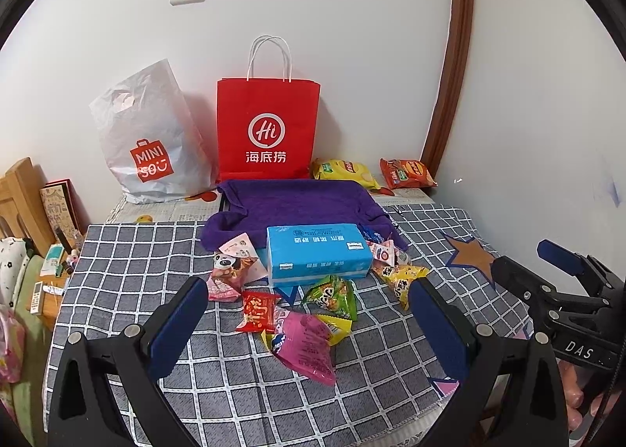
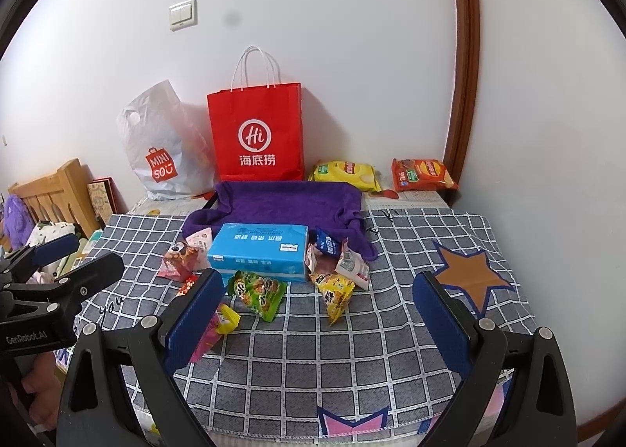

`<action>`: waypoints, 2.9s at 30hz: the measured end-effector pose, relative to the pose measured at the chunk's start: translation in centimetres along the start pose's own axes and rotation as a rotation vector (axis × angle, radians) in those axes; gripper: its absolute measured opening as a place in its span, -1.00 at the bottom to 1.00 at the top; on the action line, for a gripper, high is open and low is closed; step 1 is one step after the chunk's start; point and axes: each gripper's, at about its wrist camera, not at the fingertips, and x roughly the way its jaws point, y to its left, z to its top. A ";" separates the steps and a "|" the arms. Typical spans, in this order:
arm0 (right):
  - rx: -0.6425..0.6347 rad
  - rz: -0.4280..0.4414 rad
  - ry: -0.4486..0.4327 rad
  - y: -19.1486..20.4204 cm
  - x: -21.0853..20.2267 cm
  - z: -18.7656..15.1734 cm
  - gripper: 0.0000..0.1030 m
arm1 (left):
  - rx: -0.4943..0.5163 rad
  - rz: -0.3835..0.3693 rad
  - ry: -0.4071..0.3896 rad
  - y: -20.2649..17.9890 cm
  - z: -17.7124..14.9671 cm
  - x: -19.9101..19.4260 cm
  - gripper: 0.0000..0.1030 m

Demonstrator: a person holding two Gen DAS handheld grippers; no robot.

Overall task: Organize snacks
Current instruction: 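Move left tool toward pink panda packet while right tool grasps yellow chip packet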

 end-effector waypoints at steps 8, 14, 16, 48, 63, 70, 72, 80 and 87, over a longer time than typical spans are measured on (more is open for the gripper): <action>0.010 0.006 0.010 -0.1 1.6 -0.3 0.88 | -0.014 -0.011 0.007 1.3 -0.3 1.5 0.99; 0.014 0.000 0.057 -0.4 4.9 -0.7 0.88 | -0.038 -0.001 0.035 3.0 -0.6 3.9 0.99; 0.019 -0.015 0.088 -0.6 6.4 -1.0 0.88 | -0.042 0.006 0.046 3.5 -0.8 4.7 0.99; 0.072 0.016 0.295 -3.3 23.5 -5.4 0.06 | -0.088 0.077 0.169 8.6 -1.2 13.7 0.99; 0.061 0.027 0.221 -2.9 19.7 -5.4 -0.08 | -0.116 0.136 0.227 11.1 -2.8 14.5 0.99; 0.032 0.025 0.228 -2.4 19.3 -5.9 -0.09 | -0.153 0.142 0.238 12.4 -3.1 14.8 0.99; 0.038 0.026 0.235 -2.6 19.4 -6.3 -0.09 | -0.146 0.137 0.237 12.2 -3.2 15.2 0.99; 0.063 0.041 0.244 -3.4 20.6 -7.3 -0.10 | -0.149 0.092 0.261 12.4 -2.7 18.3 0.93; 0.087 0.078 0.260 -3.7 21.3 -7.2 -0.10 | -0.087 0.090 0.279 11.8 -2.4 21.5 0.84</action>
